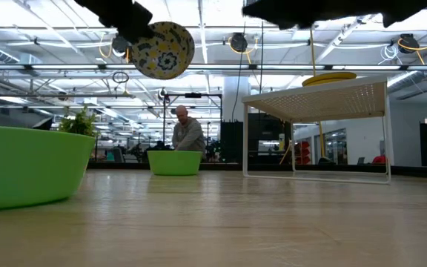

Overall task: Pick & Place Mini bowls
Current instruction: Stack the right yellow patterned bowl on top of the other yellow patterned bowls on the shelf

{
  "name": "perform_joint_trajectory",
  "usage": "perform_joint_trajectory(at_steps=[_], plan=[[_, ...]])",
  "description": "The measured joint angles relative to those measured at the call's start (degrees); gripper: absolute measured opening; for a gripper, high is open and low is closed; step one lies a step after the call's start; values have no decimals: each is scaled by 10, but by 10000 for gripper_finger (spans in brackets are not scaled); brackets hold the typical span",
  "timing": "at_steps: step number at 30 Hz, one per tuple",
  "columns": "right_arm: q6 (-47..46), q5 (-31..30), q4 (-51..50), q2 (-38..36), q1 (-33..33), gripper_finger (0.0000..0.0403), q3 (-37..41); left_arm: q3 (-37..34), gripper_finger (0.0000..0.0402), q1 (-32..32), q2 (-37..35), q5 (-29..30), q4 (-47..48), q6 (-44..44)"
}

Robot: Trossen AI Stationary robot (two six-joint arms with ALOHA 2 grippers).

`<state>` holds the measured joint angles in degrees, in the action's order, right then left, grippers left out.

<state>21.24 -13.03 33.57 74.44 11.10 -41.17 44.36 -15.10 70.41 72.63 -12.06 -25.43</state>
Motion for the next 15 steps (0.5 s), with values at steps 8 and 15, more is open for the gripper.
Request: perform_joint_trajectory(at_steps=[8,15], plan=[[47,-122,66,58,-9,73,0,0,9,6,71,-4,-116,-124],[-50,-123,136,77,-39,198,0,0,9,-20,107,9,-269,-246]])
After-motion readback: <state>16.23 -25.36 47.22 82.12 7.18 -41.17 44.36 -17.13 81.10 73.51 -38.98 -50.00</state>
